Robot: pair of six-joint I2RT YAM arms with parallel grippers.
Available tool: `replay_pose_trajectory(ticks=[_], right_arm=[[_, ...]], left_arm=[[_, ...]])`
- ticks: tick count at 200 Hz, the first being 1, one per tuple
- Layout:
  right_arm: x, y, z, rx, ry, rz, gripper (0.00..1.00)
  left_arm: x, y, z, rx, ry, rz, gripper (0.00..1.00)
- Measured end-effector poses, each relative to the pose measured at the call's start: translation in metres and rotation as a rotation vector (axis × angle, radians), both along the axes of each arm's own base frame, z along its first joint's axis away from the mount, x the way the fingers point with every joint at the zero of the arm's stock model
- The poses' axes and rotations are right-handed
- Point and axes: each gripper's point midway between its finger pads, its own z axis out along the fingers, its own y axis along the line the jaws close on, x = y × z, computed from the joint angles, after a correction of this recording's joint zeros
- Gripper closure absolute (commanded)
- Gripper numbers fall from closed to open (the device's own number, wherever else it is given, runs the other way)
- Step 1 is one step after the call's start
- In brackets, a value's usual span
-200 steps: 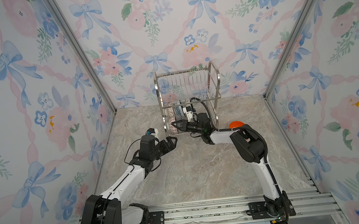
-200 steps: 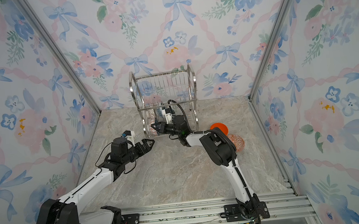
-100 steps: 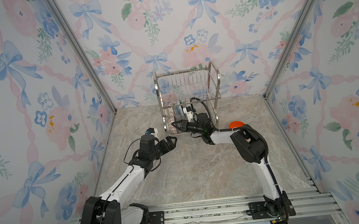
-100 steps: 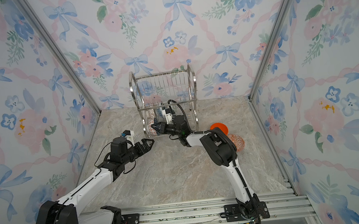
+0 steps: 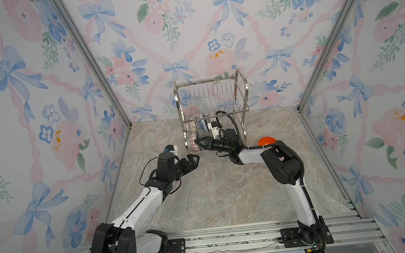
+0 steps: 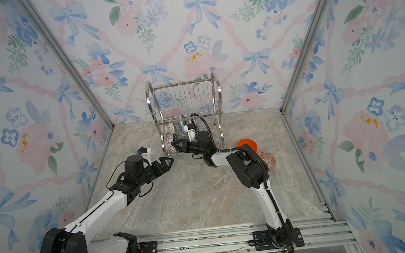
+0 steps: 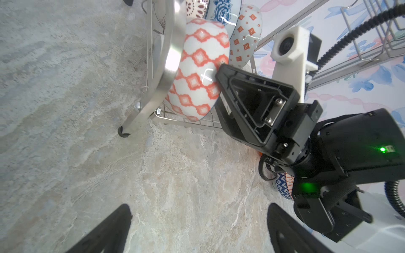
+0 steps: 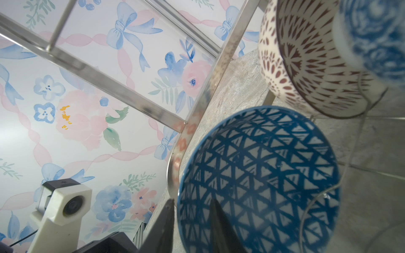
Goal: Load bowls into a dish rack
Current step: Place the bowl in the dish rack.
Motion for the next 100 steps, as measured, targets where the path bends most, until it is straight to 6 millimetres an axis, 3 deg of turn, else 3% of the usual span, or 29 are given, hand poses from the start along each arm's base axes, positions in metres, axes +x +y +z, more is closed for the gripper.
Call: replay_pose_trajectory(ticks=[100], right_arm=[[-0.012,-0.017,0.009,-0.008,-0.021,-0.045,0.65]], left_arm=[[0.0,0.001,0.004,0.009,-0.015,0.001,0.02]])
